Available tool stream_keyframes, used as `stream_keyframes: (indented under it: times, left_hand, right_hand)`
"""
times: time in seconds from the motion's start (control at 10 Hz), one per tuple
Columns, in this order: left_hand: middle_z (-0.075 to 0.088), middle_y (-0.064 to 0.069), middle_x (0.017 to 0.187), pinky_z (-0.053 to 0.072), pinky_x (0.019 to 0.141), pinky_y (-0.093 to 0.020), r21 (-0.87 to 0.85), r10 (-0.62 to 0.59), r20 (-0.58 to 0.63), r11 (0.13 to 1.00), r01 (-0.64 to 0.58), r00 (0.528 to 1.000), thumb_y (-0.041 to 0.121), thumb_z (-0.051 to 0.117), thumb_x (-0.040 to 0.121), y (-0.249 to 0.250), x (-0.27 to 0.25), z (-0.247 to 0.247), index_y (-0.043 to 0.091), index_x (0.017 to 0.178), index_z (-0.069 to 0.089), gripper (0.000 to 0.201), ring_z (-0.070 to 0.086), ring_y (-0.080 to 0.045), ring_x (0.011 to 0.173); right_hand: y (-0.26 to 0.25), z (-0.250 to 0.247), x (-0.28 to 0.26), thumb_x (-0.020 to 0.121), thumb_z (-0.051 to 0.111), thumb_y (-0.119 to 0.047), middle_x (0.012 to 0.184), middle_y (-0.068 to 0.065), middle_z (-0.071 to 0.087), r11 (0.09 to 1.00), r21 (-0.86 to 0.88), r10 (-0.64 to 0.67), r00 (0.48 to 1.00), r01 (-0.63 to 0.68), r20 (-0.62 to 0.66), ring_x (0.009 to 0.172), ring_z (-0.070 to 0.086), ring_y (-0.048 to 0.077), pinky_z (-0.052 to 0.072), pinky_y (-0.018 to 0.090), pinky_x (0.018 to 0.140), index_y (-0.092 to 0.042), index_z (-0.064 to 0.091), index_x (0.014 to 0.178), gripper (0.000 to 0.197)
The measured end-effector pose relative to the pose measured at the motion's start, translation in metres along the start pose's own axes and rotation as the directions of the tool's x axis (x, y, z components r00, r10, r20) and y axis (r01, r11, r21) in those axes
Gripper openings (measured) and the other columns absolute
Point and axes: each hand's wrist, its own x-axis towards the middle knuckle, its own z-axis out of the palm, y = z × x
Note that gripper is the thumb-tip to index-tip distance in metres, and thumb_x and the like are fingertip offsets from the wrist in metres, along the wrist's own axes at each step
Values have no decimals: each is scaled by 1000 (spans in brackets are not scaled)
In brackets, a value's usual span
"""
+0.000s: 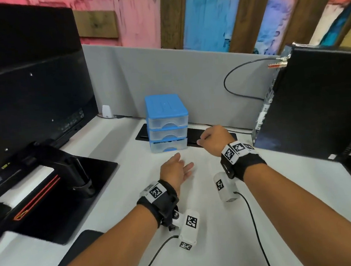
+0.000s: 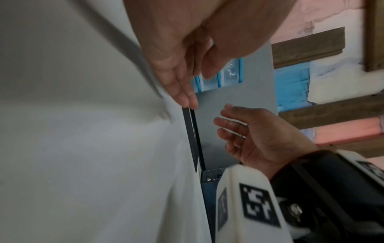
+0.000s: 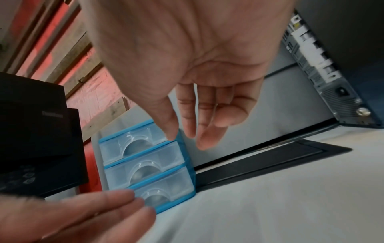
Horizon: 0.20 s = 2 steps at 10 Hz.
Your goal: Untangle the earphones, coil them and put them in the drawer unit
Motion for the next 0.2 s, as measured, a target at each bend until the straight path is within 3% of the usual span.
stream_keyframes:
  times: [0.1, 0.2]
  left_hand:
    - [55, 2, 95, 49, 99, -39, -7, 49, 45, 999, -49, 998, 4, 38, 103, 5, -3, 5, 10, 141, 44, 39, 62, -36, 116]
    - [64, 0, 112, 57, 86, -35, 75, 72, 45, 994, -76, 996, 10, 45, 101, 9, 1, 5, 14, 125, 59, 28, 70, -28, 102]
  right_hand:
    - [10, 1, -8, 87, 66, -26, 93, -3, 73, 999, 47, 13, 1000, -14, 25, 88, 67, 21, 51, 27, 76, -25, 73, 78, 11]
    - [14, 6, -10, 88, 63, -24, 95, -5, 74, 997, 83, -1, 1000, -1, 31, 90, 67, 18, 55, 30, 81, -25, 75, 83, 13]
